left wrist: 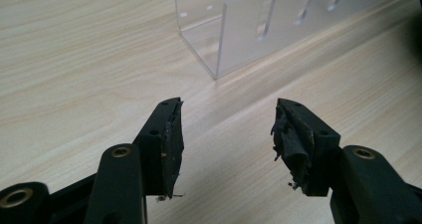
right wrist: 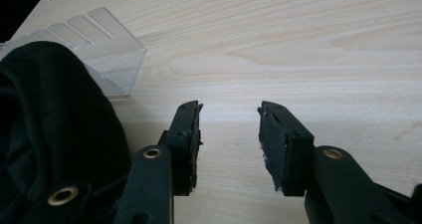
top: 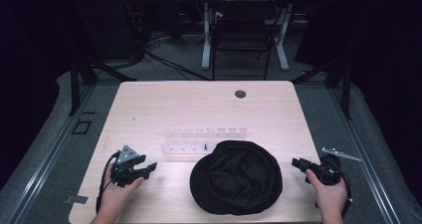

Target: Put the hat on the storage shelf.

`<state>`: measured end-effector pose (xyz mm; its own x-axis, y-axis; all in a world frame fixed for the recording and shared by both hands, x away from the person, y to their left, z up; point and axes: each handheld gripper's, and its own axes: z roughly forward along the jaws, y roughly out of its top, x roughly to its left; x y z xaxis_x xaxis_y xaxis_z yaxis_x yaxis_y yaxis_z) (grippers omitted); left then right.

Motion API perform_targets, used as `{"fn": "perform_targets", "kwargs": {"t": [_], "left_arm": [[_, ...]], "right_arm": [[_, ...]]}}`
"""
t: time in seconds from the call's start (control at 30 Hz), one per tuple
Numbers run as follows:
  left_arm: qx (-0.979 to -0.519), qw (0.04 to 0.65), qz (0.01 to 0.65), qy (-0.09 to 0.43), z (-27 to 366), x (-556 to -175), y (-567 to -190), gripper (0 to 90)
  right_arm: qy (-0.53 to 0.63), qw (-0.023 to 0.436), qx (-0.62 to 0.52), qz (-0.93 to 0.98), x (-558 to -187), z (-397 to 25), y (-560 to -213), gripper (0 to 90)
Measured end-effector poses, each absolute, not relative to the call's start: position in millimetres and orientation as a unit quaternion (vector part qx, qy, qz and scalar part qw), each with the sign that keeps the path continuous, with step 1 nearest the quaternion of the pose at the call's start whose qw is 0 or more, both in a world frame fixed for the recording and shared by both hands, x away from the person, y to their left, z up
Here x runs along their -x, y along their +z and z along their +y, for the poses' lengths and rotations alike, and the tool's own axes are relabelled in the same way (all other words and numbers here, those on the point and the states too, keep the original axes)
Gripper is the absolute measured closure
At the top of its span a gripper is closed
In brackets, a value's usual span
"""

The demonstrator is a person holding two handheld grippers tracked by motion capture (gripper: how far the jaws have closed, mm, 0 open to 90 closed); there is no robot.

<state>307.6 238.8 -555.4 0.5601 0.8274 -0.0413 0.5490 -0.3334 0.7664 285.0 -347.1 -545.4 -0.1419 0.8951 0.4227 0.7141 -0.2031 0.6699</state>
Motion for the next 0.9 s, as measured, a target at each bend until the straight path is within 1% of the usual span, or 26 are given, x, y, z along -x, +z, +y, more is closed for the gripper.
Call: {"fn": "perform_targets", "kwargs": {"t": [0.07,0.23,0.3,0.53,0.9], "left_arm": [[-0.8,0.376,0.432,0.182,238.5,-307.4,-554.9,46.2],[-0.806,0.36,0.424,0.202,236.9,-306.7,-553.1,47.4],[-0.803,0.367,0.425,0.199,236.7,-306.2,-553.4,47.6],[-0.806,0.369,0.421,0.192,235.4,-305.5,-553.5,47.1],[-0.807,0.367,0.42,0.194,233.6,-305.9,-553.6,47.1]], "right_arm": [[0.428,0.106,-0.644,0.625,-284.3,-346.4,-543.8,59.8],[0.425,0.11,-0.635,0.635,-281.6,-336.4,-534.3,62.7],[0.418,0.108,-0.629,0.646,-281.2,-334.1,-528.9,63.8],[0.394,0.061,-0.617,0.679,-279.9,-321.9,-509.4,64.4],[0.377,0.045,-0.592,0.711,-283.8,-305.4,-493.6,65.3]]}}
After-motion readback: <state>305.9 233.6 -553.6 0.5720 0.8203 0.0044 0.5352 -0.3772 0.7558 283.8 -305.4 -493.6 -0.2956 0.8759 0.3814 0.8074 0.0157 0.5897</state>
